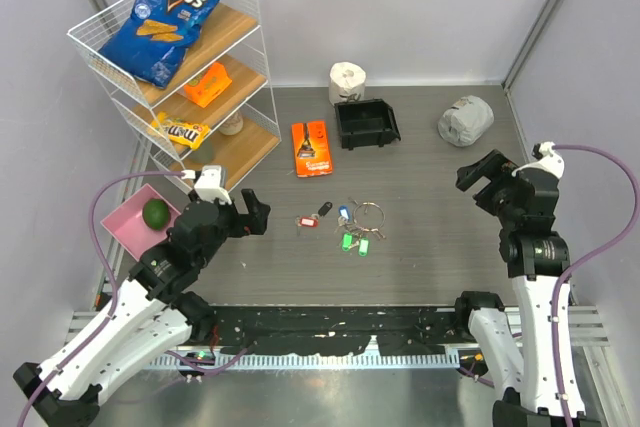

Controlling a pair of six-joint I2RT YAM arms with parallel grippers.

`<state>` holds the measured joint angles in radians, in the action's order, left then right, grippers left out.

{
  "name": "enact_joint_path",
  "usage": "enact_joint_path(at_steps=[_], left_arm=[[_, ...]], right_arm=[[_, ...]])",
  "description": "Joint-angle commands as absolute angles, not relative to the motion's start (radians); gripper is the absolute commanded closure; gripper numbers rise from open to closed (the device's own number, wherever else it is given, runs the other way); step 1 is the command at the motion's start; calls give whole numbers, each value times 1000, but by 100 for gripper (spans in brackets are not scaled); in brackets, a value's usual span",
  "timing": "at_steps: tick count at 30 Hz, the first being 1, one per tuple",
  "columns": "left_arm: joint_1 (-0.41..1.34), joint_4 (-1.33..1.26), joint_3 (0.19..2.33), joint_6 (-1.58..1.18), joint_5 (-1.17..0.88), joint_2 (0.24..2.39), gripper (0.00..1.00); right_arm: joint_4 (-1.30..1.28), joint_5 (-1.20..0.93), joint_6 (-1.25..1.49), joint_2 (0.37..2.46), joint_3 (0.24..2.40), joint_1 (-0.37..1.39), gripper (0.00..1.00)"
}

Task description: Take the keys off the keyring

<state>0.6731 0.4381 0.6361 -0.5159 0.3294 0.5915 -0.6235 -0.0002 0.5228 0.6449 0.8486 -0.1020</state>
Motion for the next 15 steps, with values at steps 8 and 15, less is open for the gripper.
enact_joint_path(at_steps=[8, 15], left_arm=[[673, 416, 635, -505, 339, 574, 0], [672, 380, 624, -473, 265, 598, 0]], right_arm=[[-583, 35, 491, 600, 842, -100, 4], [-581, 103, 518, 578, 804, -100, 5]])
